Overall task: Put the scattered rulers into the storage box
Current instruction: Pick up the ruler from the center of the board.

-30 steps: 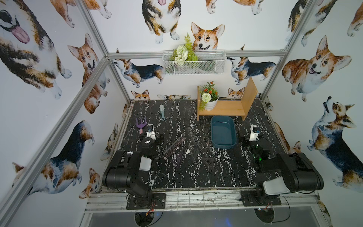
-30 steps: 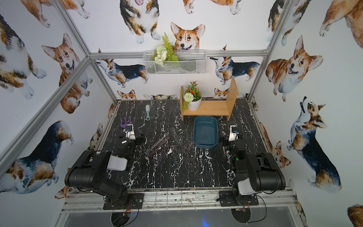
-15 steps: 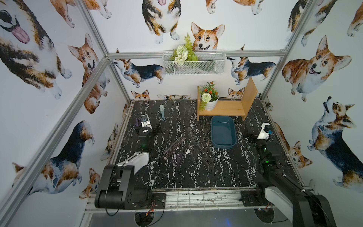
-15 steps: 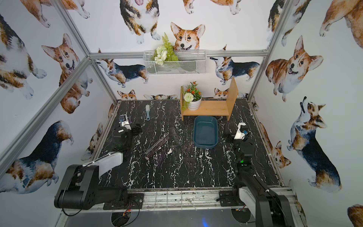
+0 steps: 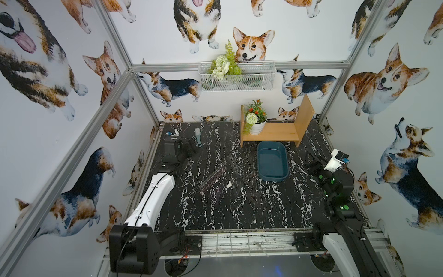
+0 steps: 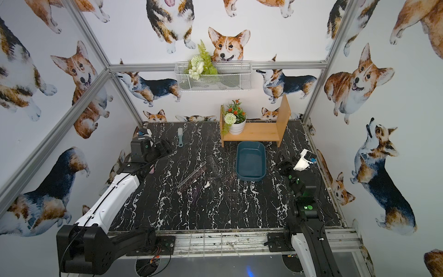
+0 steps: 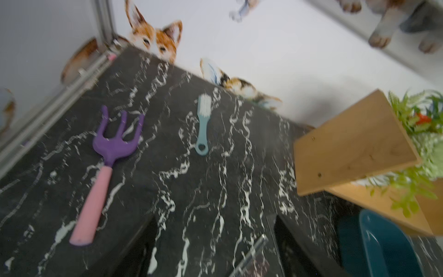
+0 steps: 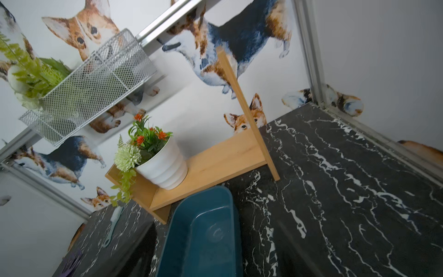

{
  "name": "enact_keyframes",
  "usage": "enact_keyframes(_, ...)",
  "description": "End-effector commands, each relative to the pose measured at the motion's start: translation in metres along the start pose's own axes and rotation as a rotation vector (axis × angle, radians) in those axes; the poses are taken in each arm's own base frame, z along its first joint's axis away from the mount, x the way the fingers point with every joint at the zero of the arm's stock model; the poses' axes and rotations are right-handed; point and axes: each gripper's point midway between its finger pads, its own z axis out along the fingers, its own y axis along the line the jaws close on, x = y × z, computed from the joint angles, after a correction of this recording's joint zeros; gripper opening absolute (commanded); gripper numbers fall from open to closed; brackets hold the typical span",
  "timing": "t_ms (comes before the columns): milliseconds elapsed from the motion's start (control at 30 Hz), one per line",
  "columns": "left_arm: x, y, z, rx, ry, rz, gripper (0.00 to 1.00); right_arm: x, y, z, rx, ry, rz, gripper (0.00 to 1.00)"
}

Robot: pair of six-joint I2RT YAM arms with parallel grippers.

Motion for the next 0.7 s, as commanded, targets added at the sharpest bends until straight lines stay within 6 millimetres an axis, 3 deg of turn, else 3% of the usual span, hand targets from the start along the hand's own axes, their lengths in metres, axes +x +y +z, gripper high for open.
enact_keyframes(0,0.061,-0.010,-0.007,0.082,0.300,0.001,0.70,0.029,0.012,0.000,-0.060,0.184,0.045,0.49)
enact_keyframes(133,0.081,-0.021,-0.010,0.091,0.407,0.086,0.67,0.035,0.030,0.005,-0.102,0.264,0.046,0.35)
enact_keyframes(367,0.111,-0.040,-0.002,0.047,0.545,0.259,0.66,0.065,0.077,0.022,-0.139,0.463,-0.068,0.33)
enact_keyframes(533,0.128,-0.049,0.014,-0.023,0.610,0.429,0.64,0.096,0.117,0.024,-0.203,0.583,-0.179,0.42)
enact_keyframes(667,0.137,-0.059,0.033,-0.035,0.637,0.510,0.59,0.113,0.134,0.022,-0.239,0.637,-0.246,0.50)
